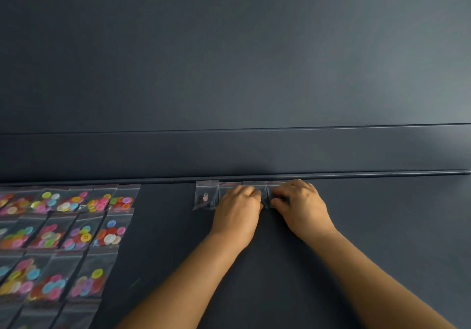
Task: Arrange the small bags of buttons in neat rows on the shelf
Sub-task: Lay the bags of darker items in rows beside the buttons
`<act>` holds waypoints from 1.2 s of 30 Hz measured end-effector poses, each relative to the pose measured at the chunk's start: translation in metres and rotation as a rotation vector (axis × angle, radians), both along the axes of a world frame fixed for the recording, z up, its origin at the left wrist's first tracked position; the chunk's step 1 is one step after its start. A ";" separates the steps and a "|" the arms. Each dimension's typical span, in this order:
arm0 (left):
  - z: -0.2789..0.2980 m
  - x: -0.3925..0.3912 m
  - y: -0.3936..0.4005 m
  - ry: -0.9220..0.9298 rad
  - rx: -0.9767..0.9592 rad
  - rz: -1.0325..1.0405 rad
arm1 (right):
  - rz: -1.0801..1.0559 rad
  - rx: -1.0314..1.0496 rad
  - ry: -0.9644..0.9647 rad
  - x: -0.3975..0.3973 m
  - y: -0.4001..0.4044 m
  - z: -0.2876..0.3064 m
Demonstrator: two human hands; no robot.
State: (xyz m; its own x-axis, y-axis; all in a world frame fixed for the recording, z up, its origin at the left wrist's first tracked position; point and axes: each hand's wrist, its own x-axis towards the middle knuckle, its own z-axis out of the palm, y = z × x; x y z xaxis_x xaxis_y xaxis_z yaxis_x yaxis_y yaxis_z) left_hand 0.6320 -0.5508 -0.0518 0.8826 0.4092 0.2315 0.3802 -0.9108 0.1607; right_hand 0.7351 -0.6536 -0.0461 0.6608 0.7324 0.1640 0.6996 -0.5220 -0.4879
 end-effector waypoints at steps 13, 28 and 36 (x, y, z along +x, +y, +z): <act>0.020 -0.023 0.001 -0.017 0.055 0.092 | 0.046 -0.043 -0.021 -0.018 0.001 0.020; 0.049 -0.203 0.032 -0.025 -0.074 0.412 | 0.429 -0.093 -0.146 -0.166 0.065 0.051; 0.056 -0.348 0.064 -0.036 -0.089 0.533 | 0.538 -0.059 -0.127 -0.305 0.114 0.051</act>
State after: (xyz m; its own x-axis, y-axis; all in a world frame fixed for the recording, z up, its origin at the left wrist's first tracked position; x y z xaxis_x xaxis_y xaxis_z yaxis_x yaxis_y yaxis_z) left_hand 0.2836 -0.4865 0.0047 0.5392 0.8175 0.2024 0.7788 -0.5754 0.2498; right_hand 0.4300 -0.5397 0.0051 0.1691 0.9715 0.1663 0.9265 -0.0991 -0.3630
